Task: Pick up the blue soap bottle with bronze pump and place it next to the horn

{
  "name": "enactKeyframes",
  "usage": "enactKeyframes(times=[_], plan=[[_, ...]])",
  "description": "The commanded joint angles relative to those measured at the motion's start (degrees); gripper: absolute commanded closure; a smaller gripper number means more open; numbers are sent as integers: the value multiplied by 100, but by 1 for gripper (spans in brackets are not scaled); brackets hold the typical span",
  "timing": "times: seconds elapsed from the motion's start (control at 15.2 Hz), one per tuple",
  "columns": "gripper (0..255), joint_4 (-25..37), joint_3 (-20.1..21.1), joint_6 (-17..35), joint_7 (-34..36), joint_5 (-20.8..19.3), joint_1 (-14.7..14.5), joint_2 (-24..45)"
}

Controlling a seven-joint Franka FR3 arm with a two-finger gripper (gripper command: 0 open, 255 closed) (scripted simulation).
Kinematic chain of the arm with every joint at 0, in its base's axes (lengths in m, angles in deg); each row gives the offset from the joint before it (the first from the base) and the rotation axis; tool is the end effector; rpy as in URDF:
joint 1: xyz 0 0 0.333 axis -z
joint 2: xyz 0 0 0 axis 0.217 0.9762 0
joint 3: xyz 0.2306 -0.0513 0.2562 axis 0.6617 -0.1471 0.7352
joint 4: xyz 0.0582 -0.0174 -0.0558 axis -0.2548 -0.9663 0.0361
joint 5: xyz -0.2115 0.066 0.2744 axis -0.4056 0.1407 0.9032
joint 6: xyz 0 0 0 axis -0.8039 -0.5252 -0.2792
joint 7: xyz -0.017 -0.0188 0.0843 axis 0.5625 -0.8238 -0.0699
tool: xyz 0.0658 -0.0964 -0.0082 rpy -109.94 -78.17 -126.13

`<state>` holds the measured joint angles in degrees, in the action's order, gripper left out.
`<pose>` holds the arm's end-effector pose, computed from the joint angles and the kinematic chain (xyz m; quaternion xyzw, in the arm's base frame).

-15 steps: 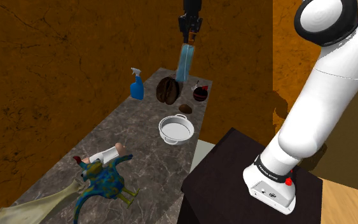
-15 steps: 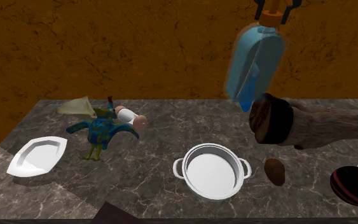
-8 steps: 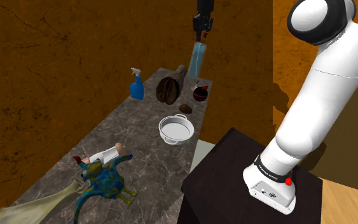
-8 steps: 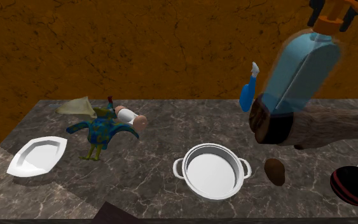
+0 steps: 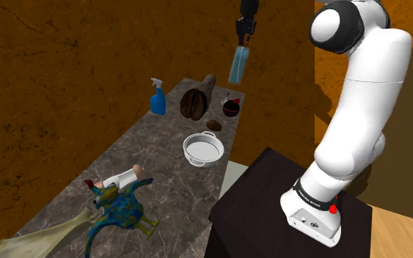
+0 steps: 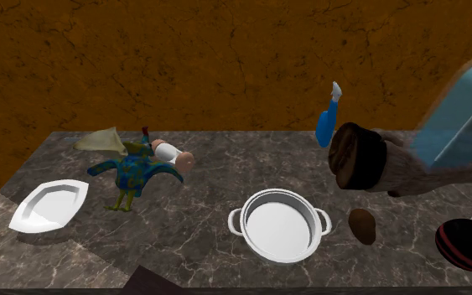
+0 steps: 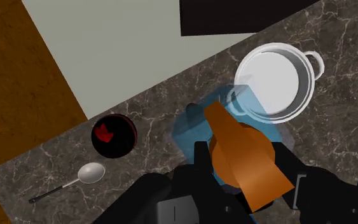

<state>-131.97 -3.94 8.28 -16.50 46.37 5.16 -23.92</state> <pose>0.5426 -0.2297 0.6339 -0.9970 0.0232 0.0715 0.0181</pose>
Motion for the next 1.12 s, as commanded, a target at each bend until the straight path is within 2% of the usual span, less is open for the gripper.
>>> enactKeyframes(times=[0.0,0.26,0.33,0.59,1.06], plan=[[255,335,-83,-91,-271,20,195,240],[255,1643,-206,-556,-750,119,643,1077],[255,2438,-226,-871,-900,178,843,1552],[255,1279,-233,-204,-885,108,737,1062],[255,92,-237,591,-859,54,648,671]])
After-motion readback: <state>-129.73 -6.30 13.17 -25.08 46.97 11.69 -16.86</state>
